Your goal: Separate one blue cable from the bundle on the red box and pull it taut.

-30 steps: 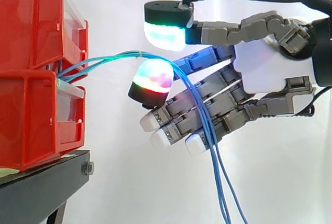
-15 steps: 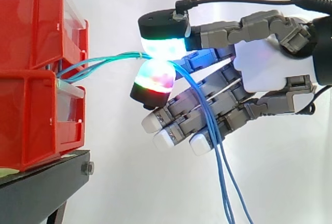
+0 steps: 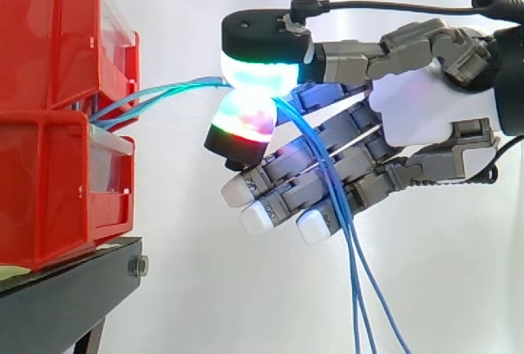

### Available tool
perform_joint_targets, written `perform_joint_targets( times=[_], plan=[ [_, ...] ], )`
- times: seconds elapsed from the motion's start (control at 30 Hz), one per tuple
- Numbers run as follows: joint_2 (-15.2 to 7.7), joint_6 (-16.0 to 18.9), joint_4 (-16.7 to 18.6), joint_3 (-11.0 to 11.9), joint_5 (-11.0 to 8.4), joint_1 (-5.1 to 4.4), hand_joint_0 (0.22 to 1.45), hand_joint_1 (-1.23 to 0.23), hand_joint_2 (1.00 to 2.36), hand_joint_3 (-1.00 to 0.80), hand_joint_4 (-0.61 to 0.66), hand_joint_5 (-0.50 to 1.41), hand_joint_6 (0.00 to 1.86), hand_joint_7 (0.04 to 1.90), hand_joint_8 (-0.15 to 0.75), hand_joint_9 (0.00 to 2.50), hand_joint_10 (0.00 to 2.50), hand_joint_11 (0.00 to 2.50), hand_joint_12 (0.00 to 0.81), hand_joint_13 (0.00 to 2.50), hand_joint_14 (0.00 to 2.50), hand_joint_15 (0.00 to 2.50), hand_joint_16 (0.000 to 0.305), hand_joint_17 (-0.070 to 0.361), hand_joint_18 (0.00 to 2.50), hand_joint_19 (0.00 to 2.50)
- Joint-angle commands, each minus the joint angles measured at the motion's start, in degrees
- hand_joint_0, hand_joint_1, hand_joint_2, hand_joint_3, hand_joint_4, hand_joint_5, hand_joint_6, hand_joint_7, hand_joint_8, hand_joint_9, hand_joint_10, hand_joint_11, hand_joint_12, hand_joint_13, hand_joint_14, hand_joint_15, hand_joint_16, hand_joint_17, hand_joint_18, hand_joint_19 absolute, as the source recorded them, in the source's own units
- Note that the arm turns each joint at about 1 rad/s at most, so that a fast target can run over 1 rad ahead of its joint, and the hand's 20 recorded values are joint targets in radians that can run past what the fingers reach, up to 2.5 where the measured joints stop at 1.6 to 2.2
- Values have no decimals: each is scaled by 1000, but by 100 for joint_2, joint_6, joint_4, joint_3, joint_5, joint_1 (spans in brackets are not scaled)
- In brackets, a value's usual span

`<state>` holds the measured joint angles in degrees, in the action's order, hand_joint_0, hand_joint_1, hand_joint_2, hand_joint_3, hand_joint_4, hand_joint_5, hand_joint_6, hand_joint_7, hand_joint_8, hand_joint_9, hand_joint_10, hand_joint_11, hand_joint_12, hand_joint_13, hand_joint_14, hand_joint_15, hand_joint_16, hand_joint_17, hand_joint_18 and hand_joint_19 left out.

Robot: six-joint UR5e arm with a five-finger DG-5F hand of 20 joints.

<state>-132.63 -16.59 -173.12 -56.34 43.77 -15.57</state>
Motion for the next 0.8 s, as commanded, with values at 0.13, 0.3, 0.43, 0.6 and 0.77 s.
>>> perform_joint_targets(
  times=[0.13, 0.3, 0.43, 0.6, 0.77],
  plan=[
    [-9, -2, 24, 0, 9, 2, 535, -445, 1000, -500, 345, -74, 504, 1069, 362, 1047, 8, 325, 364, 870, 9, 310, 43, 97, 911, 466],
    [-9, -178, 182, -9, 9, -25, 532, -373, 1000, -500, 346, -70, 504, 1076, 371, 1064, 8, 333, 367, 881, 9, 309, 43, 98, 920, 463],
    [-61, -371, 463, -9, 9, -42, 545, -404, 1000, -500, 342, -70, 504, 1077, 374, 1070, 8, 329, 365, 884, 9, 316, 43, 97, 924, 464],
    [-167, -292, 665, -44, -8, -42, 569, -463, 1000, -492, 334, -70, 504, 1077, 372, 1084, 9, 338, 360, 892, 11, 317, 42, 94, 931, 477],
    [-167, -274, 665, -44, -8, -42, 601, -515, 1006, -424, 337, -70, 504, 1073, 368, 1093, 9, 345, 354, 896, 10, 322, 41, 92, 931, 474]
  ],
)
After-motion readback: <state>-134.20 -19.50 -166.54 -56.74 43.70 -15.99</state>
